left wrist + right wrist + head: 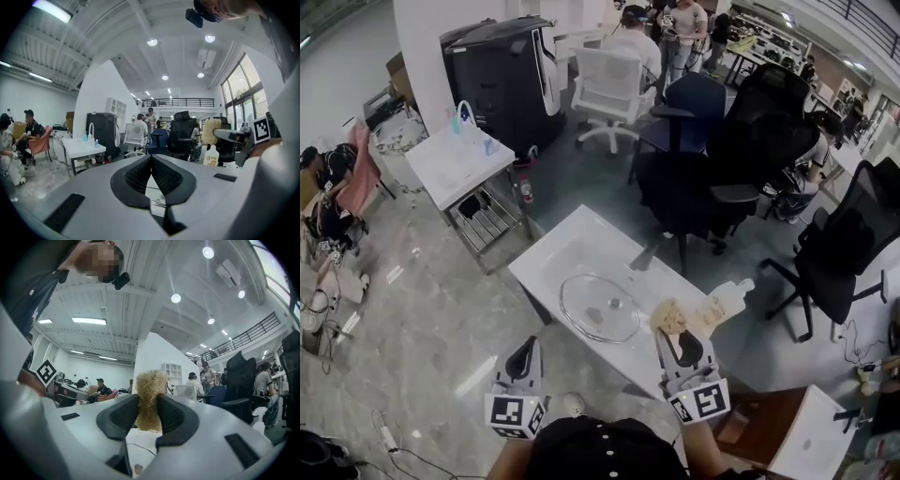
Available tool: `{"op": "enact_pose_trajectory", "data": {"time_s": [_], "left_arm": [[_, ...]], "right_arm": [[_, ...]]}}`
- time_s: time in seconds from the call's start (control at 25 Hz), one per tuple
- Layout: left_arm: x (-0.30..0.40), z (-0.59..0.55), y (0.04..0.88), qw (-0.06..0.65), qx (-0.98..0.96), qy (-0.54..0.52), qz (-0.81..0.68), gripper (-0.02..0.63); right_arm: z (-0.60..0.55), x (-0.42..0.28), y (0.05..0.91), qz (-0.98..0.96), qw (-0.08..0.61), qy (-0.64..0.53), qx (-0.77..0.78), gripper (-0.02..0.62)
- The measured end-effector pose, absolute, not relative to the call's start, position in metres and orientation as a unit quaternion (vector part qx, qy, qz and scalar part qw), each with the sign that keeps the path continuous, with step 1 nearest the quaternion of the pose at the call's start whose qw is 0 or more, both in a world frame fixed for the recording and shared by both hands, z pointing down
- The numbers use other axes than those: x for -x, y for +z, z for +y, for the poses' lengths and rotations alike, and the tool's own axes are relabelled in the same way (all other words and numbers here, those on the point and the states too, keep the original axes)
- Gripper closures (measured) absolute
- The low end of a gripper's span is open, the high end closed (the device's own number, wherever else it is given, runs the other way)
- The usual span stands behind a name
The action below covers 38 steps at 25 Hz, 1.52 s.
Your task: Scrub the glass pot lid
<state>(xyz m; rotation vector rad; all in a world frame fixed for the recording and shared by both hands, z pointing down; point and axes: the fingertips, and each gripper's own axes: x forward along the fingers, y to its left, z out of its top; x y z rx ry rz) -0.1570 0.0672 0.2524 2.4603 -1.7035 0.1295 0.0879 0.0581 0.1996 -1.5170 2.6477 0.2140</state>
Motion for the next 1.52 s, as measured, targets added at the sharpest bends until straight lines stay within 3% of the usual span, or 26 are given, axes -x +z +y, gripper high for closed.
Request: {"op": "enact_pose_trajectory", "data": {"time_s": [0.4,1.12,1.2,1.32,1.52], "left_arm": [[0.194,0.029,0.281,0.109,-0.826,0.053,-0.55,0.58],[0.154,-0.058,0.369,0.249,-0.822,0.069,-0.507,0.577],[0.147,-0.062,0.384,0.282,-0.814,0.082,-0.501,0.548],[0.136,-0.057,0.408,0.352,-0.789,0.102,-0.493,0.433],[0.125,-0.07,0.457,0.417,-0.759,0.118,-0.486,0.405]], "right_arm": [[0.019,-0.049,0.228,0.864,0.005,0.049,0.5,0.462],[-0.103,-0.019,0.322,0.905,-0.122,0.047,0.404,0.463],[-0.109,-0.019,0.345,0.909,-0.173,0.05,0.377,0.463],[-0.113,-0.018,0.371,0.913,-0.206,0.032,0.35,0.463],[-0.142,-0.001,0.416,0.916,-0.248,0.078,0.304,0.463]]}}
